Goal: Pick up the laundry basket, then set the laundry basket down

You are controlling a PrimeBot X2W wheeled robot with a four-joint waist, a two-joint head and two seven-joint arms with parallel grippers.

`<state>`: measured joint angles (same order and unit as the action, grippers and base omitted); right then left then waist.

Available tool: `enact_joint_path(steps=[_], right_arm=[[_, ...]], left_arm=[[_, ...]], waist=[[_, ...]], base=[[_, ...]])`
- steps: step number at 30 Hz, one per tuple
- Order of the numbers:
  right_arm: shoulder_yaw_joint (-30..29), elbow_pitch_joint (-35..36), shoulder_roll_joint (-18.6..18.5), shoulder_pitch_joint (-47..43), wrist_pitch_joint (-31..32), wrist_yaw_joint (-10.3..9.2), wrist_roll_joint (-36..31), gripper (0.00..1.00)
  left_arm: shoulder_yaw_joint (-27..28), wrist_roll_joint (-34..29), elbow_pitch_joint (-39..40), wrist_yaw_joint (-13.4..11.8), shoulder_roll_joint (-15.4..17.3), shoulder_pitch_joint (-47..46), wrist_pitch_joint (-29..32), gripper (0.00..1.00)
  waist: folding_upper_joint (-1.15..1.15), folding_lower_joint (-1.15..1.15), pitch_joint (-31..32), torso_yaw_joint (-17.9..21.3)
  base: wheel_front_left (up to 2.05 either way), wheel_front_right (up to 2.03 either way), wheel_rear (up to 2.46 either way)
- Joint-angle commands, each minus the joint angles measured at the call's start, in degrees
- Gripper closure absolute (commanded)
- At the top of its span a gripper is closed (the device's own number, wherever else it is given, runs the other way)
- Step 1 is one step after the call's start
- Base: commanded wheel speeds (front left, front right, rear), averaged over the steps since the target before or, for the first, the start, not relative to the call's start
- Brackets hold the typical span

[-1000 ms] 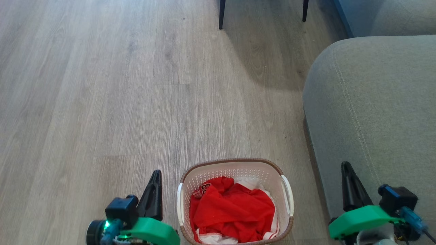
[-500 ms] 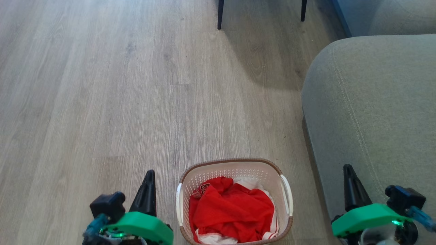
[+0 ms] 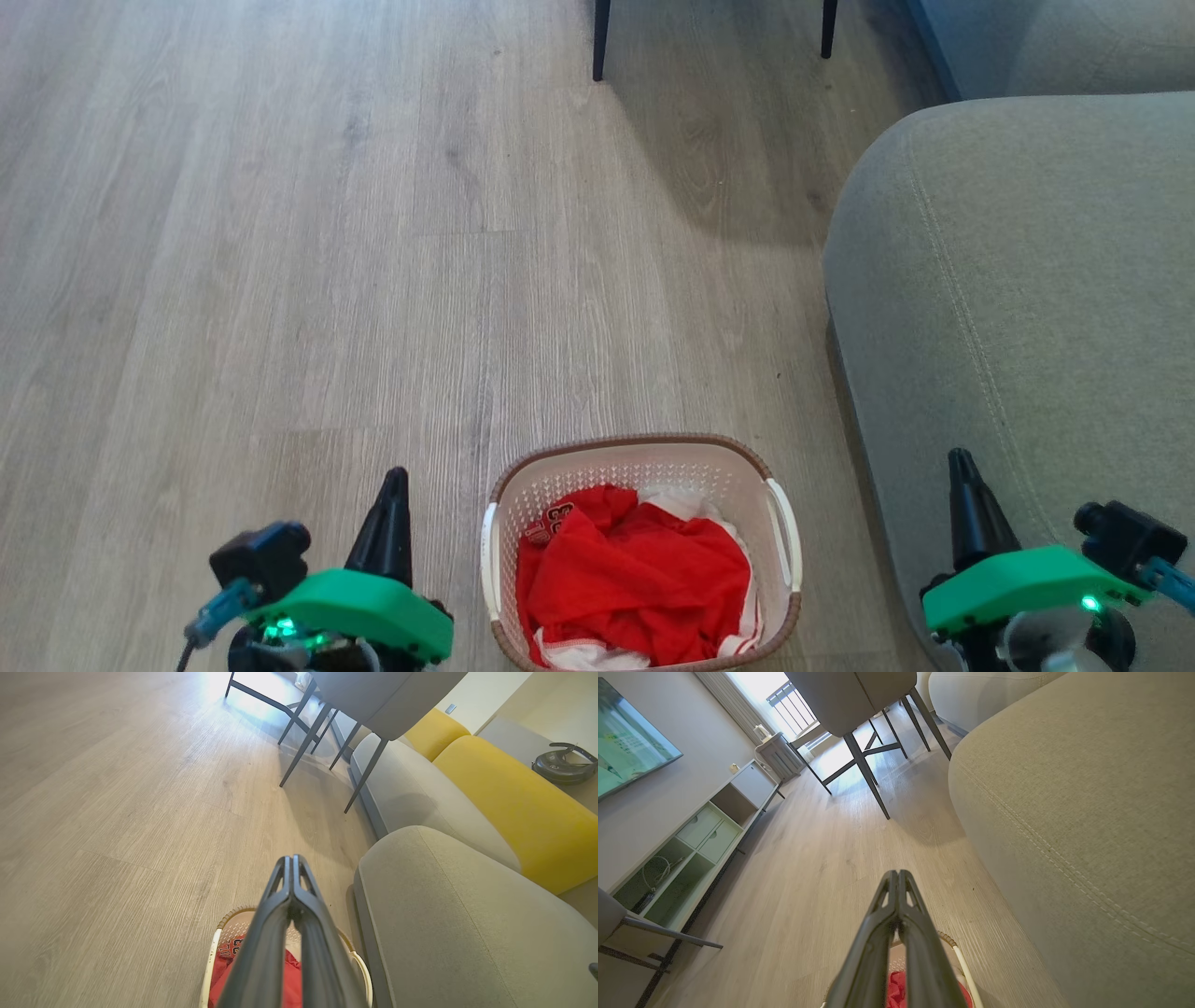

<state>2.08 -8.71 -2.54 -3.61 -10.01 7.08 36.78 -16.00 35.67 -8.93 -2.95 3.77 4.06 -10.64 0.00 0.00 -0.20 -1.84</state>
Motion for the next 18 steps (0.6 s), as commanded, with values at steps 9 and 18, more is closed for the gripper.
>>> enact_joint_path(steps=[9, 18], right_arm=[[-0.5, 0.8, -1.3, 3.2, 1.3, 0.13, 6.3, 1.0], [-1.1, 0.1, -1.4, 4.0, 2.8, 0.17, 12.4, 1.0]], left_arm=[[2.7, 6.4, 0.9, 1.3, 0.8, -3.8, 1.3, 1.0], [4.6, 12.7, 0.3, 2.4, 1.0, -4.5, 2.8, 1.0]], waist=[[0.0, 0.0, 0.0, 0.2], [0.0, 0.0, 0.0, 0.4]], base=[[0.0, 0.0, 0.0], [0.0, 0.0, 0.0]])
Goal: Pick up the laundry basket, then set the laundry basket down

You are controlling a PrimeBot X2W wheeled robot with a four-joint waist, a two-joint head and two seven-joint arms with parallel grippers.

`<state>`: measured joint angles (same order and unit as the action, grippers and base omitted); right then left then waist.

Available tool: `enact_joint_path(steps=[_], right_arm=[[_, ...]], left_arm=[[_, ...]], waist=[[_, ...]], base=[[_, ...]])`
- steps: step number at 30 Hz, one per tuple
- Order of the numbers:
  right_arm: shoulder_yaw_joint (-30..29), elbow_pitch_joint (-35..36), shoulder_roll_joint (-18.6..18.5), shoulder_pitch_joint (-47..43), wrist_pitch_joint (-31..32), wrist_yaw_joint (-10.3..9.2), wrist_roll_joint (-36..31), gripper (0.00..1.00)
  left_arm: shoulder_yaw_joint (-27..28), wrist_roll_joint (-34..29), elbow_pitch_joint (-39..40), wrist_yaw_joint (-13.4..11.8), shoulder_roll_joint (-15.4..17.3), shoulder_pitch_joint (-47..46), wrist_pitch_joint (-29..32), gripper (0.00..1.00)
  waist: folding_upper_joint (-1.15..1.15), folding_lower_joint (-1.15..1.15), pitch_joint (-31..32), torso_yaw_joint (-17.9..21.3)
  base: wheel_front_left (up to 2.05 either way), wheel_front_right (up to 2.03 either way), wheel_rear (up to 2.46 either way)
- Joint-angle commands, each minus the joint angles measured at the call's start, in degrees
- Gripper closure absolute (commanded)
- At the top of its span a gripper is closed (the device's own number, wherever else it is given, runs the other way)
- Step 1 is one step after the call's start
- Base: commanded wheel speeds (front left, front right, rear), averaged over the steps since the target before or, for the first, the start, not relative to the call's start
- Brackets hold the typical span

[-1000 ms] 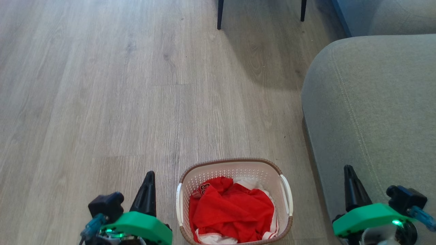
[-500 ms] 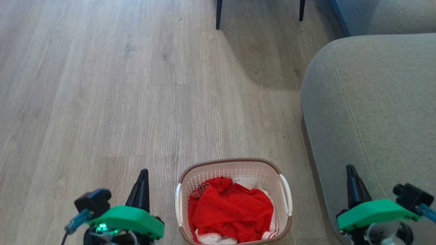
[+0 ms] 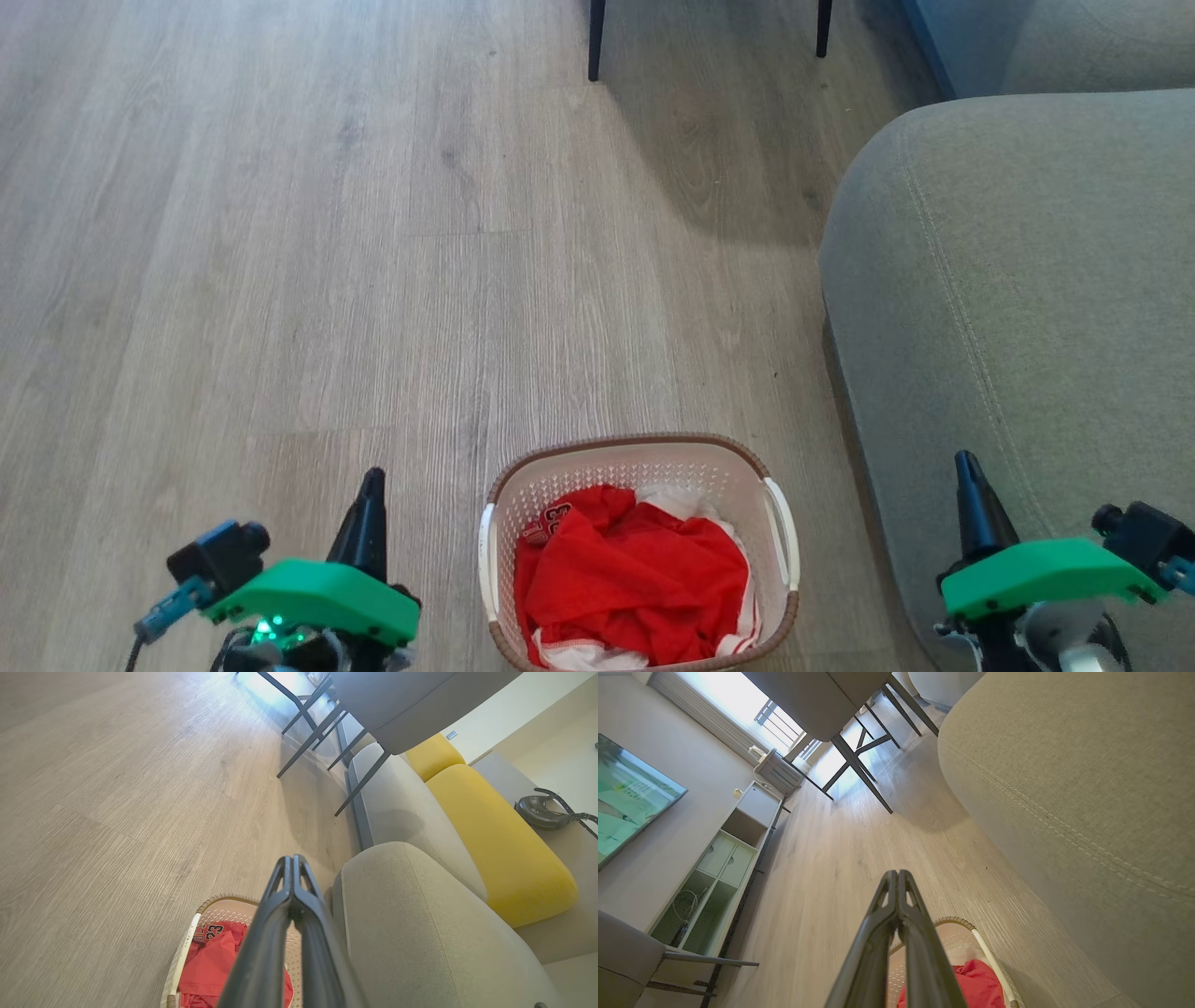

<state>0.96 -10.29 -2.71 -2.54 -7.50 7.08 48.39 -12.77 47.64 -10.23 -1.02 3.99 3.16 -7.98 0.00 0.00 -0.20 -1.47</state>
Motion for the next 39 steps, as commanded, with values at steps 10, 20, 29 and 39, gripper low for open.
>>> enact_joint_path(steps=[10, 20, 29, 39], right_arm=[[-0.6, 1.0, -1.4, 3.6, 1.8, 0.2, 6.9, 1.0], [-1.3, 0.3, -1.5, 4.4, 3.4, 0.23, 13.0, 1.0], [-1.8, -0.3, -1.5, 5.0, 4.7, 0.26, 17.8, 1.0], [-2.6, -1.0, -1.6, 5.8, 6.3, 0.29, 23.8, 1.0]], left_arm=[[3.3, 7.0, 0.9, 1.6, 0.8, -4.4, 1.7, 1.0], [5.3, 13.3, 0.2, 2.6, 0.9, -5.1, 3.3, 1.0], [6.9, 18.2, -0.4, 3.5, 0.9, -5.7, 4.6, 1.0], [9.0, 24.4, -1.1, 4.6, 0.9, -6.4, 6.3, 1.0]], waist=[[0.0, 0.0, 0.0, 0.2], [0.0, 0.0, 0.0, 0.4], [0.0, 0.0, 0.0, 0.6], [0.0, 0.0, 0.0, 0.7]], base=[[0.0, 0.0, 0.0], [0.0, 0.0, 0.0], [0.0, 0.0, 0.0], [0.0, 0.0, 0.0]])
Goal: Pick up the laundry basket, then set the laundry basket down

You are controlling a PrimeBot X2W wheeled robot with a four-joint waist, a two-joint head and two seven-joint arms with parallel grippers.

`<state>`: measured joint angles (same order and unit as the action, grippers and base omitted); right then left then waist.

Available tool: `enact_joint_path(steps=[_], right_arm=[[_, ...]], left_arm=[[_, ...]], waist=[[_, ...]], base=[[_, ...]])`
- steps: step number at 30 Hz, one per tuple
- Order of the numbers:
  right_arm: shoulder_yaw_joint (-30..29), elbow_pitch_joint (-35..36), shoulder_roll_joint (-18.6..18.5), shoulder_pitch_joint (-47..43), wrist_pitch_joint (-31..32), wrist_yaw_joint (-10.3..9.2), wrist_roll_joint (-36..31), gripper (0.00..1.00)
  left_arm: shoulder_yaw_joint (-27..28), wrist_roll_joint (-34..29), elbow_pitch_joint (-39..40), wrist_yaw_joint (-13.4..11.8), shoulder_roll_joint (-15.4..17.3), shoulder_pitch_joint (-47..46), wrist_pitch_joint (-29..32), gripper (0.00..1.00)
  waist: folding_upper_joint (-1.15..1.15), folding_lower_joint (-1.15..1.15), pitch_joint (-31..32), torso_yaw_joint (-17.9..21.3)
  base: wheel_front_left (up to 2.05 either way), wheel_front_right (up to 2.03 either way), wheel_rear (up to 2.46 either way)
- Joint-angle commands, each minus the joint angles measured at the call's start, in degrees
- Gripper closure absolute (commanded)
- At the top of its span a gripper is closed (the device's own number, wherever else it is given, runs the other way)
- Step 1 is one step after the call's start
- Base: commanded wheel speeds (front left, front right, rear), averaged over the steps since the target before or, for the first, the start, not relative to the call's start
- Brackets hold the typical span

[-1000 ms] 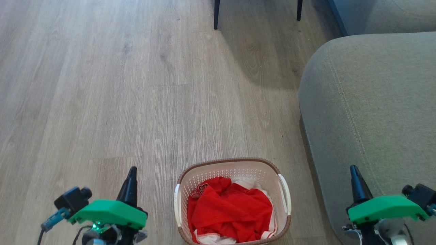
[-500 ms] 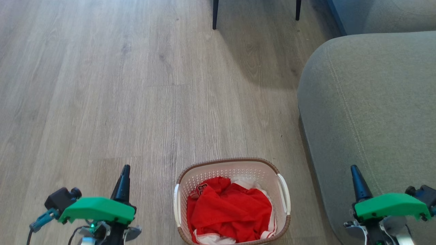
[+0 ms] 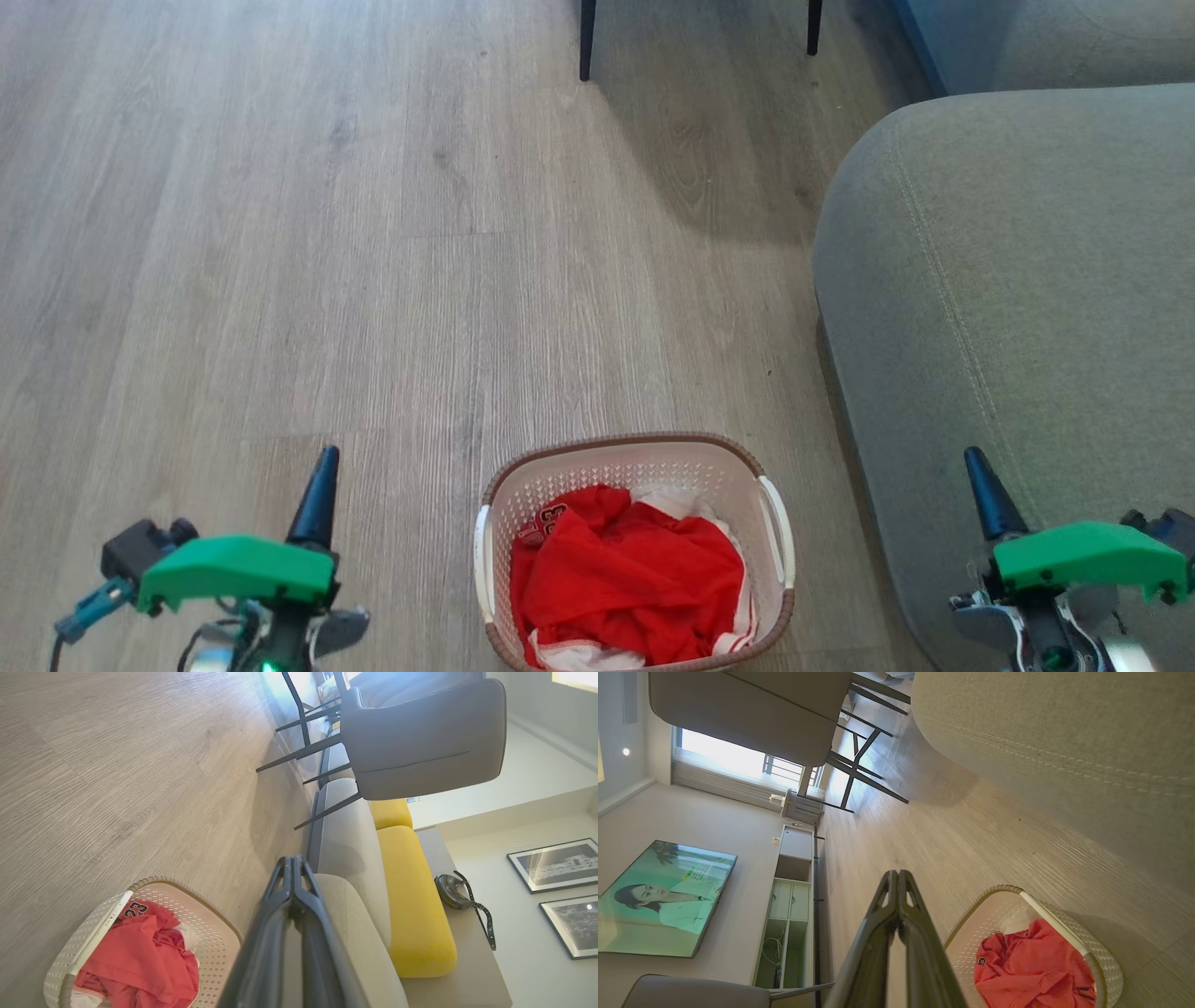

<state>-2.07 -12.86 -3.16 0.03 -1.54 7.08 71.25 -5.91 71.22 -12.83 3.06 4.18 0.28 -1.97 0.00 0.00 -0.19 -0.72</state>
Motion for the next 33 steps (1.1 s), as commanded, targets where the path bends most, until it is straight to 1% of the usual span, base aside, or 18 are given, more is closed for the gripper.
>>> enact_joint_path(steps=[1, 33], right_arm=[[0.4, 1.5, -1.1, 3.3, 0.5, 0.29, 1.5, 1.0], [-2.2, -0.8, -1.1, 5.7, 5.9, 0.4, 20.6, 1.0]], left_arm=[[2.4, 1.5, 1.4, 0.6, 0.7, -3.6, 0.4, 1.0], [9.3, 21.0, -0.9, 4.1, 0.5, -6.0, 5.9, 1.0]], waist=[[0.0, 0.0, 0.0, 0.0], [0.0, 0.0, 0.0, 0.7]], base=[[0.0, 0.0, 0.0], [0.0, 0.0, 0.0]])
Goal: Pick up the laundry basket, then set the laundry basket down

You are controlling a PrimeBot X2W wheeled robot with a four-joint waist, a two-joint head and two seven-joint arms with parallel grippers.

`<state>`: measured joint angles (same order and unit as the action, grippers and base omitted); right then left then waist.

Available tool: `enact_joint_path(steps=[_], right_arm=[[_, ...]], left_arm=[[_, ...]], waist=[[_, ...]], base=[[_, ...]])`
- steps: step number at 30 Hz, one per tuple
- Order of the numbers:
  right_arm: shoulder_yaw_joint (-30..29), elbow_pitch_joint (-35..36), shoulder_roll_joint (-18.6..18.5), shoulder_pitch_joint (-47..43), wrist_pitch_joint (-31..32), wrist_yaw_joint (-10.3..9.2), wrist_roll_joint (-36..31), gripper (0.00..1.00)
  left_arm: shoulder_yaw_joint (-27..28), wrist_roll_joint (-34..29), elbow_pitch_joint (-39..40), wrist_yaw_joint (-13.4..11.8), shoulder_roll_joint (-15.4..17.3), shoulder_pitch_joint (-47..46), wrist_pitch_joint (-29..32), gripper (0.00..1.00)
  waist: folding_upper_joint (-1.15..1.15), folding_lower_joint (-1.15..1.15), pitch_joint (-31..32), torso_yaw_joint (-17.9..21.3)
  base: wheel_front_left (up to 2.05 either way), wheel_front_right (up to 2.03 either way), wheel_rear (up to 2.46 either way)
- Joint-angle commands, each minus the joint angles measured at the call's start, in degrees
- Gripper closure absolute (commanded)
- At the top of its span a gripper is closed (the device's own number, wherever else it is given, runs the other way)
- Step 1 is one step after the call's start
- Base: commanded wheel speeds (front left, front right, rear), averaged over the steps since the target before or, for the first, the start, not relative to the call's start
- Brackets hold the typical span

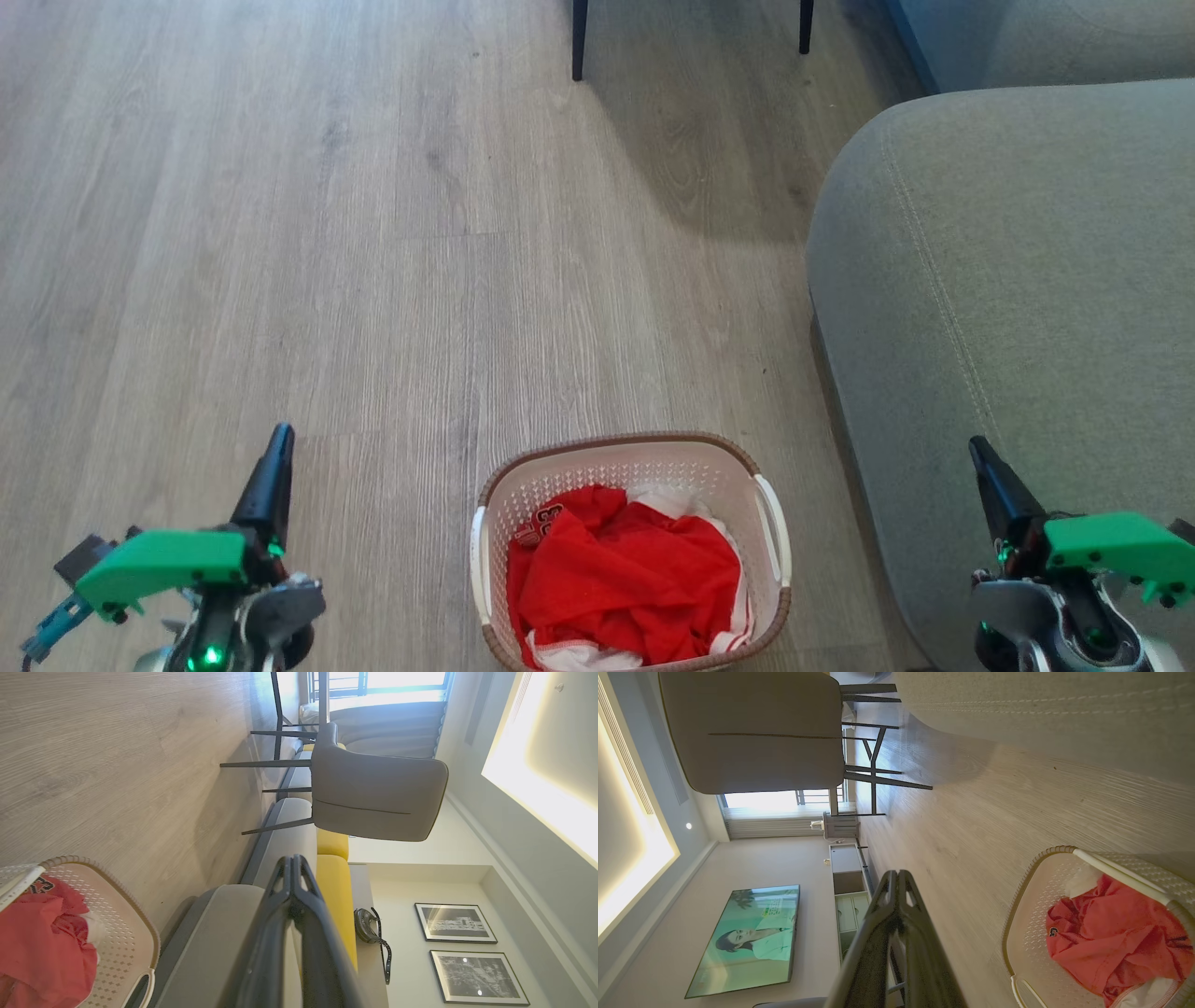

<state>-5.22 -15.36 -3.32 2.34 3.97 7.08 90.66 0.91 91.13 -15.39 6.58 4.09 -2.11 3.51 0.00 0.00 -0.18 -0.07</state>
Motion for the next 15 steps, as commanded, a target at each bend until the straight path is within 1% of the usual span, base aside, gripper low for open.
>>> enact_joint_path(steps=[1, 5, 15], right_arm=[[0.8, 1.6, -1.0, 3.5, 0.6, 0.4, 1.8, 1.0], [0.6, 1.5, -0.9, 3.7, 1.0, 0.41, 3.1, 1.0], [0.4, 1.4, -0.8, 3.7, 1.2, 0.41, 2.9, 1.0]], left_arm=[[2.7, 1.7, 1.6, 0.7, 0.6, -3.7, 0.6, 1.0], [3.2, 3.1, 1.5, 0.9, 0.5, -3.9, 1.0, 1.0], [3.5, 2.8, 1.4, 0.9, 0.3, -3.9, 1.3, 1.0]], waist=[[0.0, 0.0, 0.0, 0.0], [0.0, 0.0, 0.0, 0.1], [0.0, 0.0, 0.0, 0.1]], base=[[0.0, 0.0, 0.0], [0.0, 0.0, 0.0], [0.0, 0.0, 0.0]])
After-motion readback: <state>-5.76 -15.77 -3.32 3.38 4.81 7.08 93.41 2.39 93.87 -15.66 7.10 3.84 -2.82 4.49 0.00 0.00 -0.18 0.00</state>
